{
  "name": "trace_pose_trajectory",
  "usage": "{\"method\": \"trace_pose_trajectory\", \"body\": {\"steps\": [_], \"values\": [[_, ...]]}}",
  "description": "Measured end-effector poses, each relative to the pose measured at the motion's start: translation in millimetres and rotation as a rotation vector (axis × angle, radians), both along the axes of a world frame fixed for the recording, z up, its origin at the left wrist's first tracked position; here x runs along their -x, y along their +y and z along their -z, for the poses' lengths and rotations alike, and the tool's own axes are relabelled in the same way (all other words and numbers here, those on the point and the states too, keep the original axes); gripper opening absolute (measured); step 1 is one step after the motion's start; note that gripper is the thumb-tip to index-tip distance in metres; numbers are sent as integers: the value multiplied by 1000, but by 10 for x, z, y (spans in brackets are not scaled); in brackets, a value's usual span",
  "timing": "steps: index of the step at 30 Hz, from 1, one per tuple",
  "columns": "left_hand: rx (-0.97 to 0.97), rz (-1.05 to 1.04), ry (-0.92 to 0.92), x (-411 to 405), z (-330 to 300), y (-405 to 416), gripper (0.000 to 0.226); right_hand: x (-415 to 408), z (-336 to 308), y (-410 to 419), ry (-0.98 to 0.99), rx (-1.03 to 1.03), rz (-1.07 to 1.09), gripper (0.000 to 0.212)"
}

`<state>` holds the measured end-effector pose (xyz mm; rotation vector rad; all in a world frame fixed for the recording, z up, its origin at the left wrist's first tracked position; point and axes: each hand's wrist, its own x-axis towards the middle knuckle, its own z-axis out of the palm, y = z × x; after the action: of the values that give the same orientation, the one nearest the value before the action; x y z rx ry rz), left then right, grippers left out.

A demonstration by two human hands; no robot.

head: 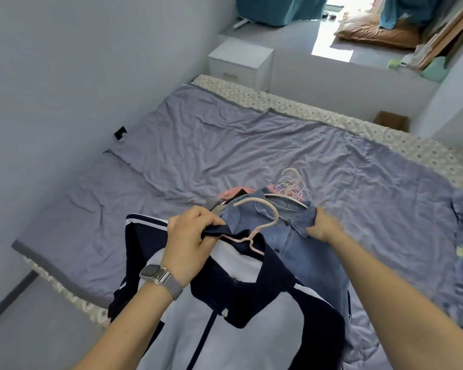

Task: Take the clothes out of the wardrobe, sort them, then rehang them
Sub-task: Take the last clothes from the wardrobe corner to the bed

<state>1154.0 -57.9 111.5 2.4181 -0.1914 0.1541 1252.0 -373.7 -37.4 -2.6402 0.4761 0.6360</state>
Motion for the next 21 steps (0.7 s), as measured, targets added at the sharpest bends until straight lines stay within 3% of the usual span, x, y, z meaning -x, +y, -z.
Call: {"method": "trace_pose_trajectory", "body": {"steps": [2, 6, 8, 9, 11, 13, 15, 17, 18, 19, 21], "values": [[-17, 3, 12, -50, 70, -70, 25, 103, -33, 15, -60, -202, 25, 53], [-33, 1, 53, -221, 84, -220, 19, 699, -462, 196, -226, -924, 234, 26], [-66, 10, 64, -309, 52, -317, 18, 1100, -746, 244, -224, -1055, 122, 32], [-75, 20, 55, -340, 26, -372, 15, 1304, -879, 278, -224, -1046, 28, 32], [-79, 54, 40, -369, -42, -500, 10, 1622, -992, 343, -307, -834, -125, 16], [-85, 86, 34, -370, -122, -649, 6, 1763, -1056, 327, -482, -569, -151, 36], [-70, 104, 14, -419, -234, -803, 8, 1731, -1182, 209, -569, -438, -94, 53], [-25, 120, -21, -564, -370, -949, 5, 1565, -1423, 6, -634, -387, -51, 57], [7, 126, -40, -675, -439, -1018, 5, 1449, -1591, -79, -661, -408, -18, 46], [40, 130, -49, -794, -499, -1081, 9, 1324, -1725, -145, -661, -470, 14, 38], [53, 130, -69, -979, -549, -1157, 31, 1056, -1769, -213, -606, -598, 57, 45]]}}
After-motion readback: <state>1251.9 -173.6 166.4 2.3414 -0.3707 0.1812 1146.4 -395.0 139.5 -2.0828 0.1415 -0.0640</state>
